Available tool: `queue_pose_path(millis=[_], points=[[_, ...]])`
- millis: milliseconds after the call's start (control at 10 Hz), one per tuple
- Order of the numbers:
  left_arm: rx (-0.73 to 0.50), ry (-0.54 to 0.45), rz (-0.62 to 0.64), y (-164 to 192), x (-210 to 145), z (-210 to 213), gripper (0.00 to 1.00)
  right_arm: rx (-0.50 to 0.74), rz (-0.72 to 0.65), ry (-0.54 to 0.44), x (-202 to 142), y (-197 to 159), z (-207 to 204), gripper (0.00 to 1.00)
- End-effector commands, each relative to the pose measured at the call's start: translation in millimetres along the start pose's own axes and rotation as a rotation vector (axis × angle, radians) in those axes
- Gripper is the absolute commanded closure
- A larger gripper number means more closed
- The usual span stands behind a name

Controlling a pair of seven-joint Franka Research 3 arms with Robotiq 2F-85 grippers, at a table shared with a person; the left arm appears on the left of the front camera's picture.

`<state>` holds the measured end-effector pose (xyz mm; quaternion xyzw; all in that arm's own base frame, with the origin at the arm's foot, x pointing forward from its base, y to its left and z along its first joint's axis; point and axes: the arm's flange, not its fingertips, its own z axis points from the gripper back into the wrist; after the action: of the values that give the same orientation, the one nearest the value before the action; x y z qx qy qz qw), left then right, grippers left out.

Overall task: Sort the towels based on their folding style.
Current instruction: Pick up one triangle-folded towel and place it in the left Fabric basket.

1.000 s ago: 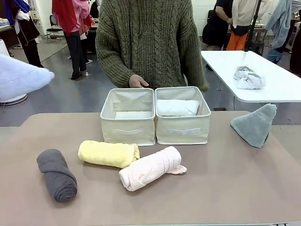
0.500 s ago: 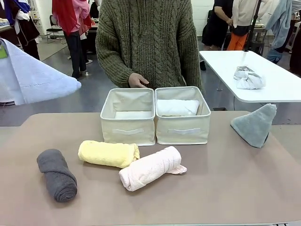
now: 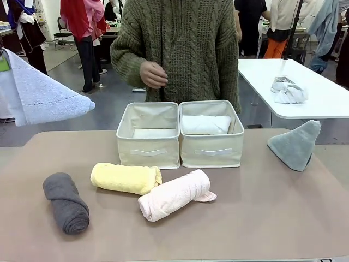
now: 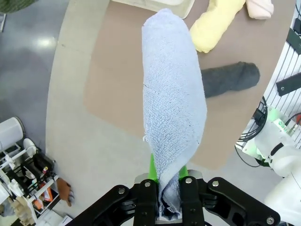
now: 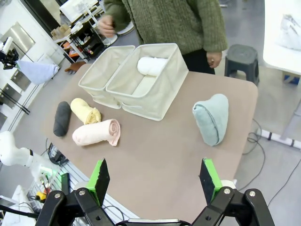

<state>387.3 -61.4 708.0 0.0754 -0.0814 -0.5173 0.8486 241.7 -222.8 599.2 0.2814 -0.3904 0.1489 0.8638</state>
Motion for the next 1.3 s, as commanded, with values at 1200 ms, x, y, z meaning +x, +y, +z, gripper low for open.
queue_pose_path(millis=[1200], points=[[0.149,0.181,0.197,-28,-178,27,0.84,0.007,0.010,-0.016,1,-1,-2,0.00]])
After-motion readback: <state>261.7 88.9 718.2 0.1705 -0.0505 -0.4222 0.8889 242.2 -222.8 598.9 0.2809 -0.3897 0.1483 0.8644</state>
